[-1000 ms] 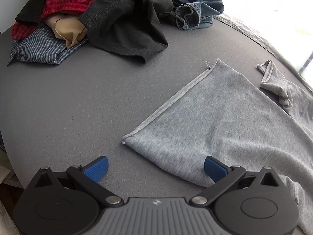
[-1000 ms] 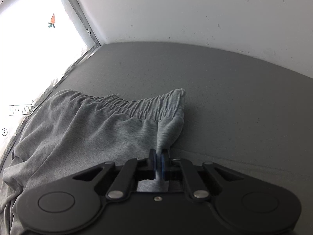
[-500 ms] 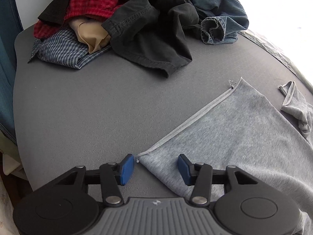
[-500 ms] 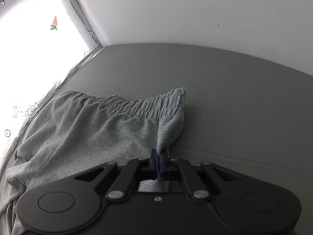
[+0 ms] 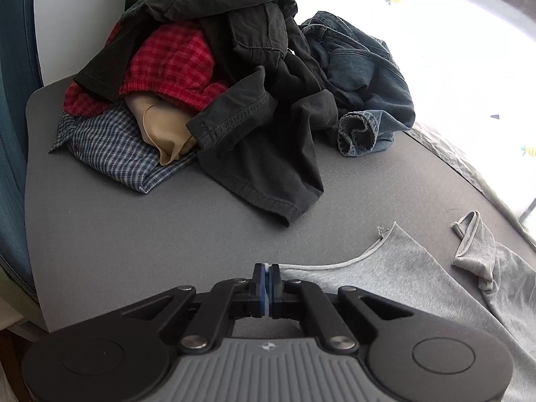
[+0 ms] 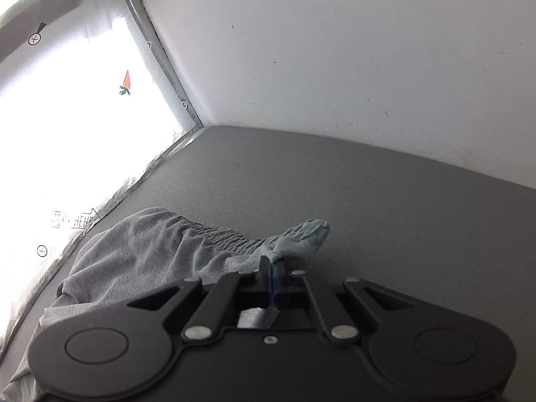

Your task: Fold clothes

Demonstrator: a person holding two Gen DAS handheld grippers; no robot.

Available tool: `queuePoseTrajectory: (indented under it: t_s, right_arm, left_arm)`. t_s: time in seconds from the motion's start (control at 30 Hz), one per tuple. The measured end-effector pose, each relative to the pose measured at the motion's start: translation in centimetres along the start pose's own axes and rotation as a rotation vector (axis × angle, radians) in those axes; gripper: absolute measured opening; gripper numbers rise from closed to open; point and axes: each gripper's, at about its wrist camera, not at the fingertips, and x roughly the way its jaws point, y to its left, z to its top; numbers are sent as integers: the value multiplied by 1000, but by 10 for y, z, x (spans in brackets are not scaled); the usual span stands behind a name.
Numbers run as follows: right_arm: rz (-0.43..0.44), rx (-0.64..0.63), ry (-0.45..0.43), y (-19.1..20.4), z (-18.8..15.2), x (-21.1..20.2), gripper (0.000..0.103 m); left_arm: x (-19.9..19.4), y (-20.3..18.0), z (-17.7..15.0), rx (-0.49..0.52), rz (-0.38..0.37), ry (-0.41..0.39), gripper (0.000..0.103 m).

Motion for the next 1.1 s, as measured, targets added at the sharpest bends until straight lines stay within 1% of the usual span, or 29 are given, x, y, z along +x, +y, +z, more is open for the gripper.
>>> queuePoseTrajectory:
  t_s: [0.17, 0.23, 0.3, 0.37, 0.43, 0.5, 0.57, 0.6, 0.63, 0.67, 0.7, 0.73, 0.77, 0.8, 0.83, 0.87, 0.9, 0.93, 1.0, 1.07, 1.1]
  right_arm:
    - [51, 30, -53, -12, 12, -43, 1]
    - [56, 26, -66, -18, 15, -58, 1]
    - [49, 6, -74, -25, 17, -70, 1]
    - [22, -33, -76, -31, 14, -78, 1]
    - [-25, -76, -56, -41, 5, -80, 1]
    - [-64, -87, 4, -53, -9, -73, 1]
    - [-112, -107, 91, -63, -27, -59, 2]
    - [-134, -123, 123, -65, -35, -54, 2]
    - [-150, -140, 145, -66, -42, -51, 3]
    - [-167, -154, 162, -64, -48, -48, 9]
    - [-179, -160, 168, -61, -52, -46, 15]
    - [-181, -166, 163, -57, -54, -47, 17]
    - [-181, -177, 153, -51, -56, -47, 25]
    - [-182, -188, 142, -45, -57, -47, 32]
    - [-186, -205, 127, -37, -57, -47, 34]
    - [-189, -229, 111, -27, -57, -46, 43]
    - [-186, -254, 98, -17, -57, -45, 51]
    - [-180, -279, 87, -5, -58, -43, 55]
    - [-155, -318, 73, 19, -58, -37, 73]
    - [-106, -354, 69, 45, -57, -27, 83]
    - [-80, -375, 71, 62, -57, -19, 85]
  left_arm:
    - [-31, 9, 13, -6, -23, -60, 1]
    - [-39, 13, 14, 5, -25, -71, 1]
    - [-43, 17, 10, 42, -22, -75, 1]
    - [-38, 21, -1, 81, 14, -54, 1]
    - [-26, 28, -17, 104, 48, 2, 2]
    - [-10, 36, -37, 137, 92, 75, 2]
    - [1, 41, -50, 152, 100, 137, 7]
    - [5, 44, -55, 152, 96, 168, 7]
    - [7, 45, -57, 151, 97, 177, 9]
    - [7, 45, -57, 152, 92, 183, 12]
    - [5, 44, -56, 155, 81, 179, 23]
    - [4, 42, -54, 154, 74, 169, 36]
    - [3, 38, -50, 156, 64, 157, 42]
    - [3, 33, -46, 159, 55, 146, 53]
    - [3, 27, -41, 168, 53, 139, 64]
    - [3, 17, -36, 191, 51, 123, 68]
    - [4, 7, -31, 214, 49, 107, 76]
    - [4, -4, -27, 238, 48, 91, 84]
    - [5, -27, -20, 299, 37, 62, 87]
    - [9, -49, -18, 347, 19, 51, 90]
    - [14, -64, -17, 378, 1, 57, 92]
